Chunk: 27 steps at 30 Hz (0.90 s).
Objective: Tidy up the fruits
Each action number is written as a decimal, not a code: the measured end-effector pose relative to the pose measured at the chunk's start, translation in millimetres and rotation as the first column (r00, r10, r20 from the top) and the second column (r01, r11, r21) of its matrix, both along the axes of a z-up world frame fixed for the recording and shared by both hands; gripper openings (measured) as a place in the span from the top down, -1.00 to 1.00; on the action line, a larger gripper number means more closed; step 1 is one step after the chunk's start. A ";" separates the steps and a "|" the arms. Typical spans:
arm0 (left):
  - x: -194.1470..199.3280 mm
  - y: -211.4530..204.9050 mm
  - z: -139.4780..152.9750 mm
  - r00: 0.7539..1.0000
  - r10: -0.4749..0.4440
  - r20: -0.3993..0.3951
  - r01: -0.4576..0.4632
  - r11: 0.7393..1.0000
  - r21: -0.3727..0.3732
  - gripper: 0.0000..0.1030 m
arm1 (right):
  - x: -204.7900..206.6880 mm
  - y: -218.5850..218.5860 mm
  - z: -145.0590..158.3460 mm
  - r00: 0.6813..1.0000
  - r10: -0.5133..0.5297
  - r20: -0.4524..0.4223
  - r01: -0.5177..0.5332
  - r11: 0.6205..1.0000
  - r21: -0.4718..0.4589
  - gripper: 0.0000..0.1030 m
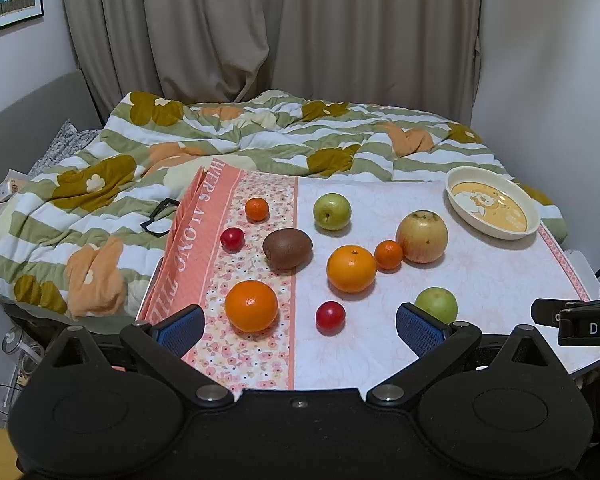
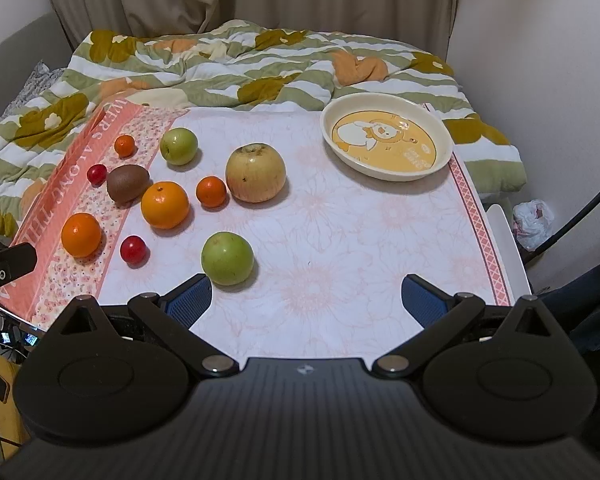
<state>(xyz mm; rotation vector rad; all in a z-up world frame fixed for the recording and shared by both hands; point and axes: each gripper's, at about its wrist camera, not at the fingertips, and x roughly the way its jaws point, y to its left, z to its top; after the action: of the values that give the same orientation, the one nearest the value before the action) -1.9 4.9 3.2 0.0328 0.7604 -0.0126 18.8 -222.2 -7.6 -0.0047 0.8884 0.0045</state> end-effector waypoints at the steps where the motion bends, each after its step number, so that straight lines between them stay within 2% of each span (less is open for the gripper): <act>1: 0.1 -0.2 -0.3 1.000 -0.001 0.000 0.001 1.000 0.001 -1.00 | 0.2 0.1 0.3 1.000 -0.001 0.001 0.001 1.000 0.000 -1.00; 27: 3.6 -6.0 0.4 1.000 -0.004 0.002 0.004 1.000 0.002 -1.00 | -2.7 -3.6 5.1 1.000 -0.006 0.013 0.006 1.000 0.007 -1.00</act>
<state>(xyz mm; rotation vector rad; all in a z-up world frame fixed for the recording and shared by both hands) 1.7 -1.1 3.6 0.0360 0.7582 -0.0162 16.1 -225.7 -2.5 0.0046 0.8758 0.0017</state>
